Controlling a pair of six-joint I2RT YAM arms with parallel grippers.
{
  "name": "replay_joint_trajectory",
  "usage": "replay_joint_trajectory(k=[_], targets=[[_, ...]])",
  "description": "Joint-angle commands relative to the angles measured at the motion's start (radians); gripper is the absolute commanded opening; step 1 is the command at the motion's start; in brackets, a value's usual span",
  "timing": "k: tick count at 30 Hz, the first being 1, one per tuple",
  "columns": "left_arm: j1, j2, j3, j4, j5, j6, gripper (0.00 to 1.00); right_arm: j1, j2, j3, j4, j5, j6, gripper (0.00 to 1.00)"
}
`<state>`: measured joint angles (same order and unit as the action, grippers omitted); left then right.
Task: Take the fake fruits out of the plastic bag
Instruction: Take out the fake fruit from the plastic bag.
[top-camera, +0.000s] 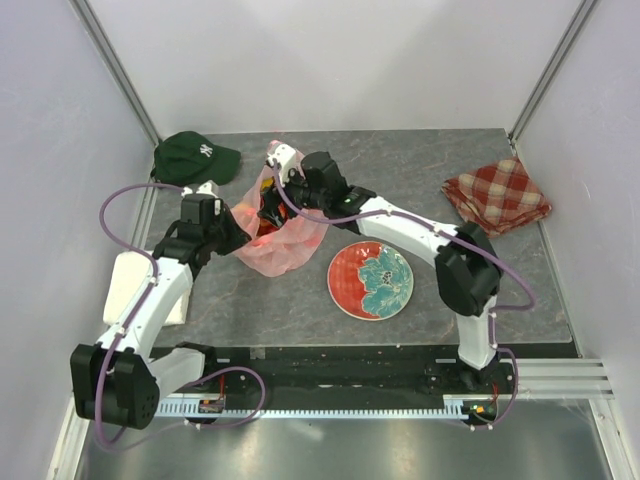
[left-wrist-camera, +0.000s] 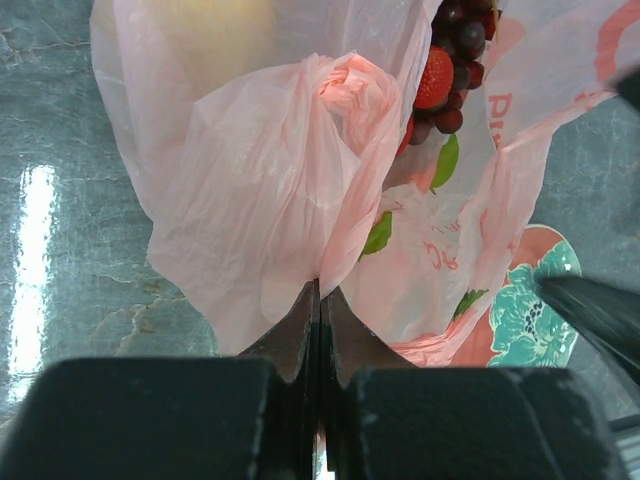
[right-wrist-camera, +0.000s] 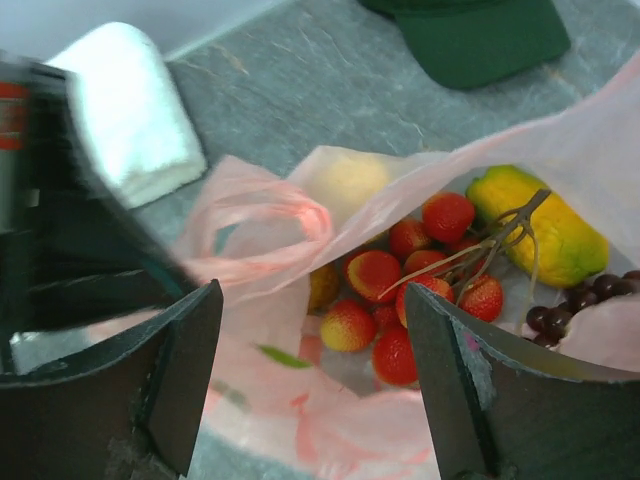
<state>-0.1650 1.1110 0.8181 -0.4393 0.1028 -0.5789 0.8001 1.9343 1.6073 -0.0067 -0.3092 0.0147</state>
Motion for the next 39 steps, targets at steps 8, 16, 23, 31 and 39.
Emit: replay_joint_trajectory(k=[8, 16, 23, 31, 39], targets=[[0.013, -0.082, -0.019, 0.047, 0.037, 0.004, 0.02, -0.052, 0.308, 0.252, 0.074, 0.232, 0.048, 0.80], [0.015, -0.108, -0.042, 0.036, 0.052, 0.008, 0.02, -0.084, 0.420, 0.377, 0.090, 0.237, 0.016, 0.80], [0.038, -0.112, -0.042, 0.033, 0.061, 0.010, 0.02, -0.084, 0.523, 0.448, 0.053, 0.186, 0.047, 0.68], [0.059, -0.097, -0.022, 0.033, 0.069, 0.005, 0.02, -0.084, 0.543, 0.473, 0.016, 0.208, 0.010, 0.43], [0.067, -0.088, -0.008, 0.051, 0.064, 0.008, 0.02, -0.082, 0.451, 0.441, 0.034, 0.168, -0.032, 0.00]])
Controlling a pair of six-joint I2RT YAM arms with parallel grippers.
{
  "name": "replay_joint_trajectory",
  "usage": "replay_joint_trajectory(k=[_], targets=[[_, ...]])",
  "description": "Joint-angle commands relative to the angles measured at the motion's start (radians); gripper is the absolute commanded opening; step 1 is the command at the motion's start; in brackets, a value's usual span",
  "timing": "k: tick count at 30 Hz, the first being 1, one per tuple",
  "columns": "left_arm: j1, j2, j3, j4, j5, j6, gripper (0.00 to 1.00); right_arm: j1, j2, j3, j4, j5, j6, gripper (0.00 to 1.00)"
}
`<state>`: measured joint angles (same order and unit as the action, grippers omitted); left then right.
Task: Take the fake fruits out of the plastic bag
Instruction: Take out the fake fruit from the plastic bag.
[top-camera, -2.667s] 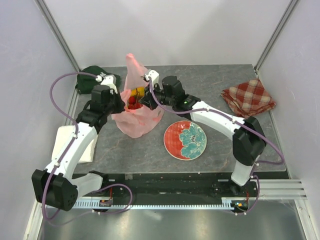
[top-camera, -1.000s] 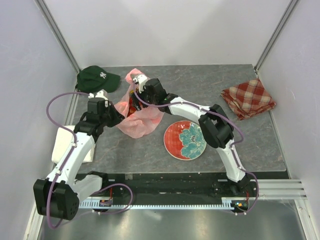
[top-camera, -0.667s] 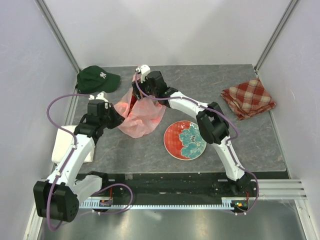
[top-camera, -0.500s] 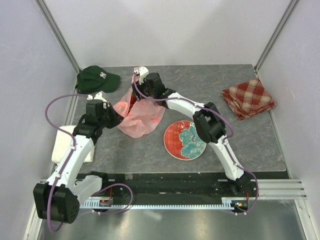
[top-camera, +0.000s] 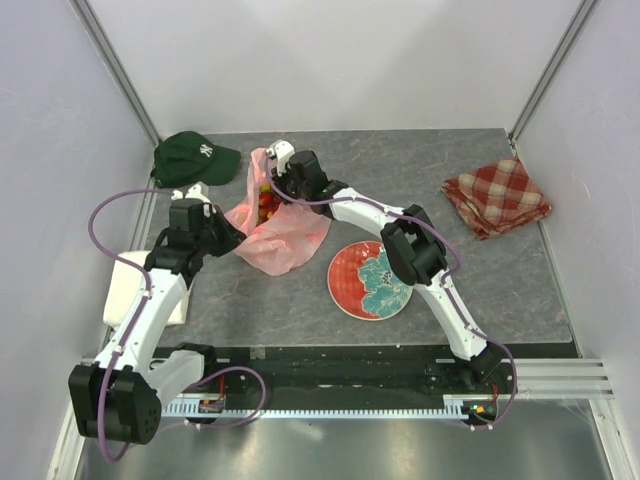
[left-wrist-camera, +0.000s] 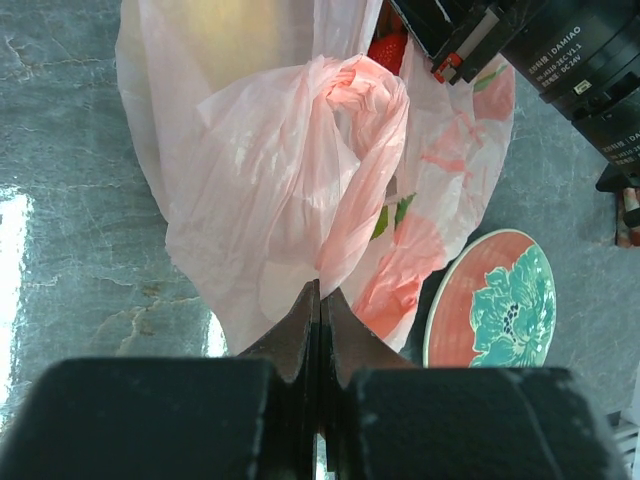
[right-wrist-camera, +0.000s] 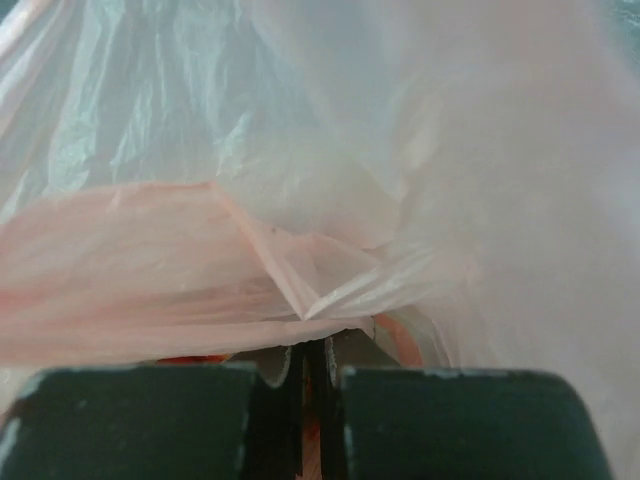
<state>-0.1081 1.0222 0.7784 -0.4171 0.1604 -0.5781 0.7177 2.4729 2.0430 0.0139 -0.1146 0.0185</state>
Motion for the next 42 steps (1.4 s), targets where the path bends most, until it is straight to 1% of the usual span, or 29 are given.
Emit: replay_joint_trajectory(k=[1, 5, 6, 9, 12, 17, 19, 22, 24, 27, 30, 33, 38, 39, 40, 41, 42], targets=[[0.011, 0.001, 0.036, 0.035, 0.007, 0.014, 0.02, -0.001, -0.136, -0.006, 0.018, -0.042, -0.038, 0.00], [0.012, 0.003, 0.062, 0.060, 0.030, 0.012, 0.02, 0.000, -0.264, -0.079, 0.034, -0.137, -0.019, 0.00], [0.013, 0.003, 0.065, 0.066, 0.033, 0.011, 0.02, 0.000, -0.305, -0.089, 0.035, -0.161, 0.021, 0.00], [0.015, -0.002, 0.084, 0.075, 0.028, 0.006, 0.02, 0.000, -0.383, -0.130, 0.046, -0.184, 0.069, 0.00], [0.024, -0.002, 0.108, 0.078, 0.016, 0.012, 0.02, 0.000, -0.440, -0.167, 0.067, -0.235, 0.107, 0.00], [0.045, -0.002, 0.148, 0.087, 0.010, 0.008, 0.02, 0.000, -0.497, -0.188, 0.044, -0.287, 0.162, 0.00], [0.059, -0.001, 0.159, 0.092, 0.013, 0.006, 0.02, -0.003, -0.512, -0.198, 0.075, -0.371, 0.217, 0.00], [0.079, 0.003, 0.171, 0.095, 0.010, 0.012, 0.02, -0.004, -0.554, -0.198, 0.081, -0.379, 0.273, 0.00], [0.090, 0.003, 0.173, 0.095, 0.002, 0.021, 0.02, -0.007, -0.613, -0.227, 0.080, -0.388, 0.293, 0.00], [0.094, 0.003, 0.171, 0.093, -0.009, 0.029, 0.02, -0.012, -0.707, -0.273, 0.034, -0.425, 0.265, 0.00], [0.104, 0.003, 0.167, 0.098, -0.009, 0.032, 0.02, -0.014, -0.802, -0.308, -0.011, -0.445, 0.186, 0.00], [0.105, 0.004, 0.160, 0.103, 0.002, 0.035, 0.02, -0.012, -0.893, -0.359, -0.055, -0.425, 0.124, 0.00], [0.107, -0.002, 0.151, 0.107, 0.016, 0.034, 0.02, -0.015, -0.997, -0.395, -0.075, -0.387, 0.101, 0.00], [0.107, -0.002, 0.151, 0.107, 0.016, 0.035, 0.01, -0.018, -1.006, -0.397, -0.112, -0.384, 0.089, 0.00], [0.132, -0.002, 0.153, 0.106, 0.016, 0.035, 0.02, -0.021, -1.026, -0.394, -0.146, -0.379, 0.033, 0.00], [0.137, -0.002, 0.154, 0.107, 0.016, 0.038, 0.02, -0.026, -1.042, -0.403, -0.214, -0.376, 0.003, 0.00], [0.140, -0.004, 0.160, 0.107, 0.016, 0.041, 0.02, -0.030, -1.060, -0.420, -0.242, -0.373, -0.037, 0.00]])
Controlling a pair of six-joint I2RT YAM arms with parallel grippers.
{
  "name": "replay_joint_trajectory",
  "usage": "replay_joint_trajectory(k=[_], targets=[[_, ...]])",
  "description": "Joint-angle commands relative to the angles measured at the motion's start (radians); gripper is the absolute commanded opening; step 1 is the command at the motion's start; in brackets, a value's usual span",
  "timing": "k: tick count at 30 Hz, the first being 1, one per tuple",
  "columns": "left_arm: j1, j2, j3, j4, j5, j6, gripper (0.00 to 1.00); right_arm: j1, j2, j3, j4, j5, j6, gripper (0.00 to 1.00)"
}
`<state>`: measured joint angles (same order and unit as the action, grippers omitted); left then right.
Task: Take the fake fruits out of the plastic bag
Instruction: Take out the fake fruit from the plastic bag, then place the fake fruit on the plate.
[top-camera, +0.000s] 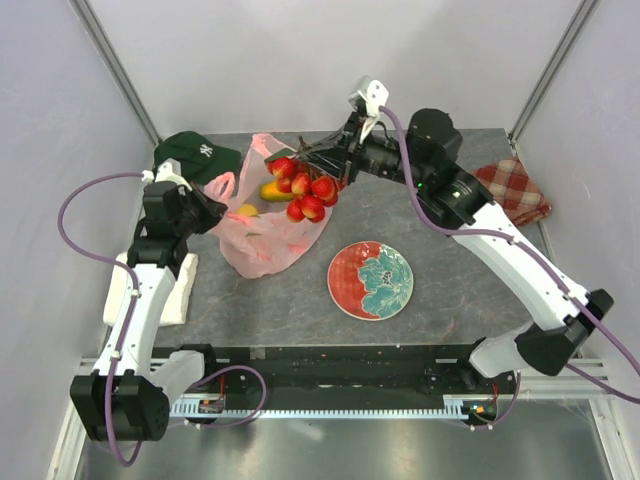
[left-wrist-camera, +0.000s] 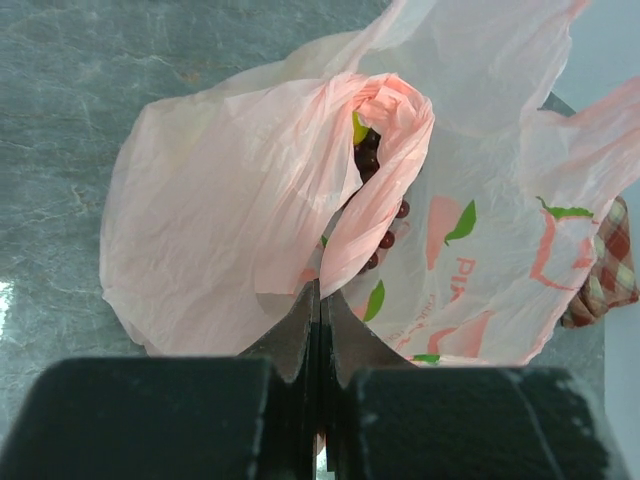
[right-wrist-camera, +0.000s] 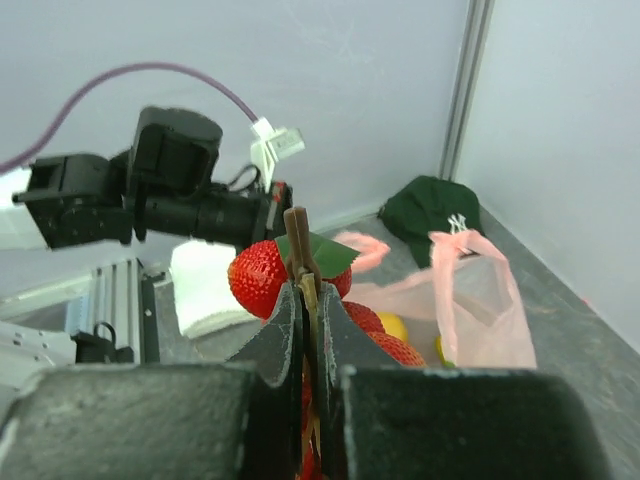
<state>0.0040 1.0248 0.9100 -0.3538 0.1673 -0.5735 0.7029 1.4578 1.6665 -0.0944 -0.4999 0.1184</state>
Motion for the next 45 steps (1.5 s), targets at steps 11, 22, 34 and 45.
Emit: replay_joint_trajectory(k=[11, 22, 34, 45], targets=[[0.059, 0.001, 0.043, 0.055, 0.000, 0.037, 0.02, -0.034, -0.257, -0.412, -0.436, 0.072, -0.528, 0.00], [0.090, -0.023, 0.013, 0.058, 0.014, 0.035, 0.02, -0.033, -0.163, -0.599, -0.415, 0.035, -0.536, 0.00], [0.100, -0.028, -0.019, 0.053, 0.034, 0.027, 0.02, -0.014, 0.021, -0.648, -0.236, 0.057, -0.431, 0.00], [0.099, -0.017, -0.023, 0.055, 0.034, 0.018, 0.02, -0.011, 0.068, -0.697, -0.162, 0.057, -0.346, 0.19]])
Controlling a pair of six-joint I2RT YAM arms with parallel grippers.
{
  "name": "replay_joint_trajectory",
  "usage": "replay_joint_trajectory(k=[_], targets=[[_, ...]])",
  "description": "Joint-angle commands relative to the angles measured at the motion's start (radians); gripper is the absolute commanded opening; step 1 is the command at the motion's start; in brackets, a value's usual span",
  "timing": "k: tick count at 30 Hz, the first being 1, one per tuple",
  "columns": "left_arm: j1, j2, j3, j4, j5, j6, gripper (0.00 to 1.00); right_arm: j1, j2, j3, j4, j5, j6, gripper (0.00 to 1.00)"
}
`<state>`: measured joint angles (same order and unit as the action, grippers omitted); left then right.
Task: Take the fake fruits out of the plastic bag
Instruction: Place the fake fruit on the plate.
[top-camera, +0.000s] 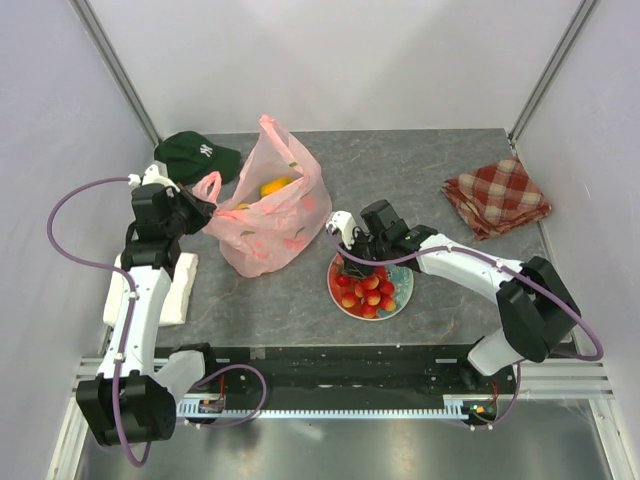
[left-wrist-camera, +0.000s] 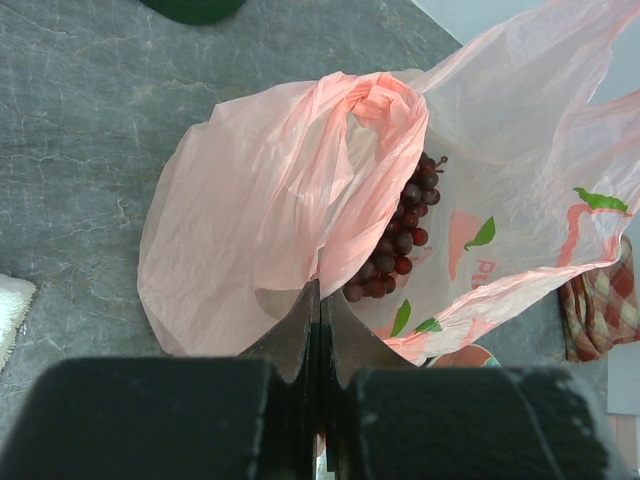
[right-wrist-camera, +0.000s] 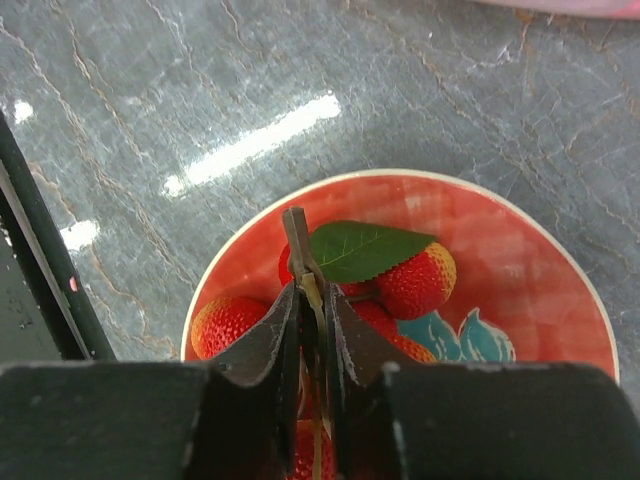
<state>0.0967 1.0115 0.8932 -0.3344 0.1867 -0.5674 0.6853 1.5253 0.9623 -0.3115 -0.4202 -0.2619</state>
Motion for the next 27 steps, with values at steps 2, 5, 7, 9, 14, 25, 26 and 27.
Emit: replay_joint_trajectory(k=[2, 5, 7, 9, 14, 25, 26, 27], targets=[[0.008, 0.001, -0.008, 0.040, 0.017, 0.011, 0.02, 0.007, 0.012, 0.019, 0.057, -0.028, 0.041, 0.16], [0.006, 0.004, -0.007, 0.043, 0.019, 0.011, 0.02, 0.014, 0.033, 0.055, 0.058, -0.041, 0.052, 0.14], [0.008, 0.006, -0.010, 0.043, 0.020, 0.009, 0.02, 0.022, 0.059, 0.085, 0.058, -0.042, 0.070, 0.20], [0.008, 0.009, -0.016, 0.044, 0.023, 0.009, 0.02, 0.022, 0.075, 0.096, 0.049, -0.035, 0.075, 0.28], [0.006, -0.004, -0.019, 0.044, 0.036, 0.018, 0.13, 0.023, 0.067, 0.087, 0.032, -0.008, 0.101, 0.46], [0.006, -0.007, -0.022, 0.058, 0.123, 0.006, 0.09, 0.020, -0.005, 0.347, -0.168, -0.060, 0.109, 0.98], [0.006, -0.007, -0.033, 0.057, 0.129, 0.004, 0.02, 0.019, -0.011, 0.374, -0.178, -0.042, 0.096, 0.98], [0.006, -0.010, -0.040, 0.055, 0.137, 0.003, 0.02, 0.017, -0.022, 0.424, -0.181, -0.037, 0.087, 0.98]])
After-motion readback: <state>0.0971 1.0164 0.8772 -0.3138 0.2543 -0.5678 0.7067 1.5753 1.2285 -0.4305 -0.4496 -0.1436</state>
